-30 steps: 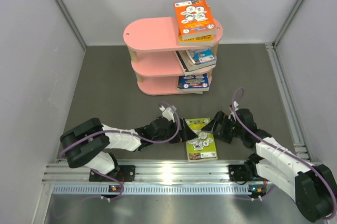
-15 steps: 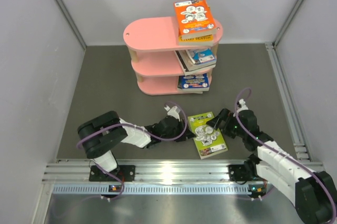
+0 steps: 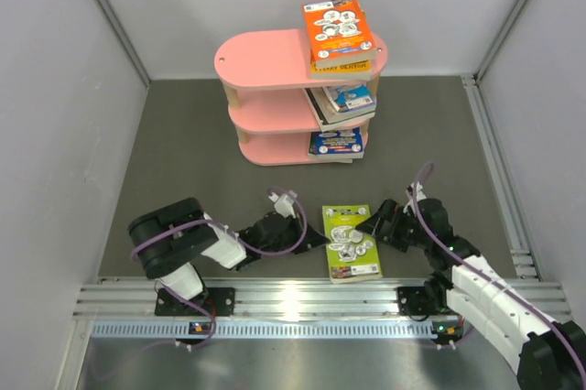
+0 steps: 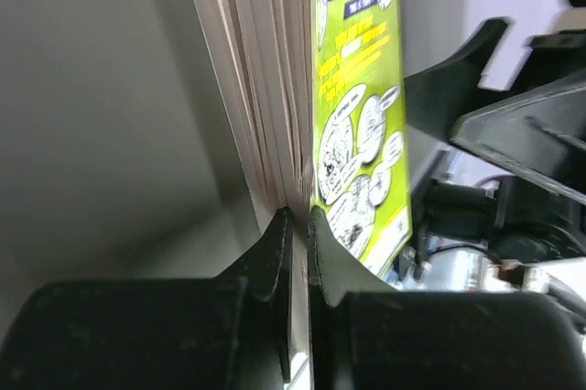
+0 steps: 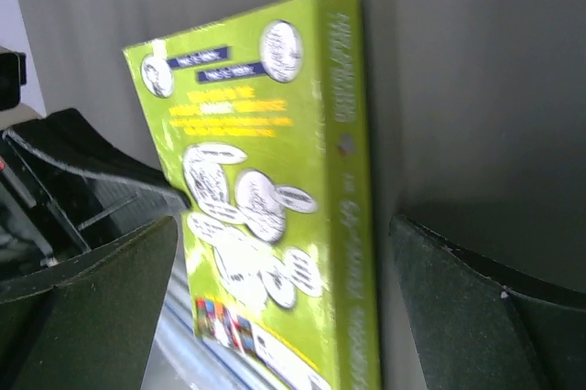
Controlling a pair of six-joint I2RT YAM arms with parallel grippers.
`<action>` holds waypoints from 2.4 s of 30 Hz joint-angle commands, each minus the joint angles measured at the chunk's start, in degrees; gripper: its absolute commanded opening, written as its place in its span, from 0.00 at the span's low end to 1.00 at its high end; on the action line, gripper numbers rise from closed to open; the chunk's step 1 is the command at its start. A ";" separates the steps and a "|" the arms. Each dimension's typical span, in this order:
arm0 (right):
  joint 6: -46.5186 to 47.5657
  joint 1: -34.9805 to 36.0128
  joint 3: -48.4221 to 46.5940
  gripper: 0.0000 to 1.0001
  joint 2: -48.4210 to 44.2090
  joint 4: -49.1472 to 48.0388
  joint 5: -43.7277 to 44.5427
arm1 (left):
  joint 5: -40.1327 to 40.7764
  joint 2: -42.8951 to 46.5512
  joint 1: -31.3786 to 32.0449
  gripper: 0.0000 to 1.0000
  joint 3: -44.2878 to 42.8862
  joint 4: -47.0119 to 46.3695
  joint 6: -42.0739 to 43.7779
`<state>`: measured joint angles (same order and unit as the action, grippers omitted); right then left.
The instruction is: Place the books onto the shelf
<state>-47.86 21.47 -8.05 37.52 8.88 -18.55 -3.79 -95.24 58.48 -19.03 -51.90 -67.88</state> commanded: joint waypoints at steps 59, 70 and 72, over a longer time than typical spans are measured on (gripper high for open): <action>-19.28 0.06 -43.96 0.00 20.56 -21.09 -32.25 | 12.49 54.01 -2.40 0.99 -6.64 54.71 14.00; -30.36 -5.91 -45.12 0.00 29.89 -33.66 -35.42 | 14.08 58.06 -2.40 0.99 -5.23 57.08 13.30; -33.34 -7.14 -43.89 0.00 31.21 -37.78 -36.47 | 14.08 58.24 -2.40 0.99 -5.23 57.35 13.30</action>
<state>-74.74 16.25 -51.16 68.14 -16.14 -54.02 9.45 -37.98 55.94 -24.29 5.28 -54.98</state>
